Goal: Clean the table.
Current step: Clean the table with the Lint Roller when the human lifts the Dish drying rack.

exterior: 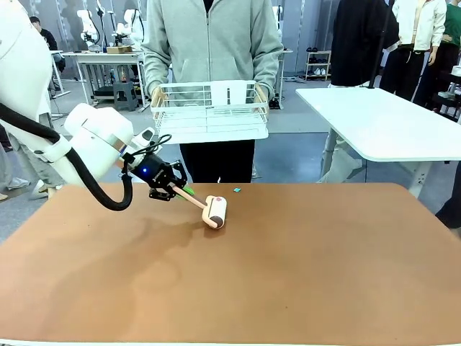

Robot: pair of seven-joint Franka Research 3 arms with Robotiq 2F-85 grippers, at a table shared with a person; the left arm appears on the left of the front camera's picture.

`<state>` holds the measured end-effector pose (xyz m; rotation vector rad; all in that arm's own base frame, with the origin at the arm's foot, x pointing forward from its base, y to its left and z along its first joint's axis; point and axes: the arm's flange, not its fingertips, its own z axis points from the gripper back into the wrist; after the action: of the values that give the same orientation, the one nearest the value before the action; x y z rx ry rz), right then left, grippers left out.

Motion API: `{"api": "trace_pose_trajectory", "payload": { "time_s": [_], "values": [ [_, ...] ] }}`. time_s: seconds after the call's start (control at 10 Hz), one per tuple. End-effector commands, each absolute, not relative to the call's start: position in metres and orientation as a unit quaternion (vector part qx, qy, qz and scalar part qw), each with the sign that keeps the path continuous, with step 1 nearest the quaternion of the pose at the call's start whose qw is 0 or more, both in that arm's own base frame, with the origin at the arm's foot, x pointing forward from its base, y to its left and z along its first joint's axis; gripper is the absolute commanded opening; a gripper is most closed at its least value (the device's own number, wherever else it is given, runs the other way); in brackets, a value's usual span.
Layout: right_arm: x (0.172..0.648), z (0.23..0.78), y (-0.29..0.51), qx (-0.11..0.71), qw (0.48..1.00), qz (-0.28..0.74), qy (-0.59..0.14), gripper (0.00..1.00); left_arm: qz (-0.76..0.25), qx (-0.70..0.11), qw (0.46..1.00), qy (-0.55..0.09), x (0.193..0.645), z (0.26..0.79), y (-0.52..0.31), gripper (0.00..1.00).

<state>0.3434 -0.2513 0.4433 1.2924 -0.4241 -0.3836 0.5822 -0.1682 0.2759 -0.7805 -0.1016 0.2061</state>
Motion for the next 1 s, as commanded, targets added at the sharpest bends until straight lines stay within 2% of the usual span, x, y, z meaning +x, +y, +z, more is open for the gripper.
{"api": "trace_pose_trajectory", "payload": {
  "time_s": [0.0, 0.1, 0.2, 0.4, 0.5, 0.6, 0.7, 0.9],
  "values": [
    [0.34, 0.445, -0.249, 0.598, 0.757, -0.172, -0.2, 1.0, 0.068, -0.3, 0.951, 0.012, 0.57, 0.213, -0.184, 0.0],
    [0.34, 0.445, -0.249, 0.598, 0.757, -0.172, -0.2, 1.0, 0.053, -0.295, 0.954, 0.026, 0.57, 0.21, -0.192, 0.05],
    [0.34, 0.445, -0.249, 0.598, 0.757, -0.172, -0.2, 1.0, 0.048, -0.296, 0.953, 0.03, 0.57, 0.209, -0.197, 0.0],
    [0.34, 0.445, -0.249, 0.598, 0.757, -0.172, -0.2, 1.0, 0.059, -0.314, 0.947, 0.022, 0.574, 0.215, -0.192, 0.0],
    [0.34, 0.445, -0.249, 0.598, 0.757, -0.172, -0.2, 1.0, 0.059, -0.326, 0.943, 0.009, 0.573, 0.222, -0.19, 0.07],
    [0.34, 0.445, -0.249, 0.598, 0.757, -0.172, -0.2, 1.0, 0.055, -0.341, 0.938, 0.007, 0.573, 0.23, -0.189, 0.09],
    [0.34, 0.445, -0.249, 0.598, 0.757, -0.172, -0.2, 1.0, 0.045, -0.353, 0.934, 0.007, 0.571, 0.238, -0.189, 0.0],
    [0.34, 0.445, -0.249, 0.598, 0.757, -0.172, -0.2, 1.0, 0.035, -0.368, 0.929, -0.013, 0.564, 0.257, -0.185, 0.0]
  ]
}}
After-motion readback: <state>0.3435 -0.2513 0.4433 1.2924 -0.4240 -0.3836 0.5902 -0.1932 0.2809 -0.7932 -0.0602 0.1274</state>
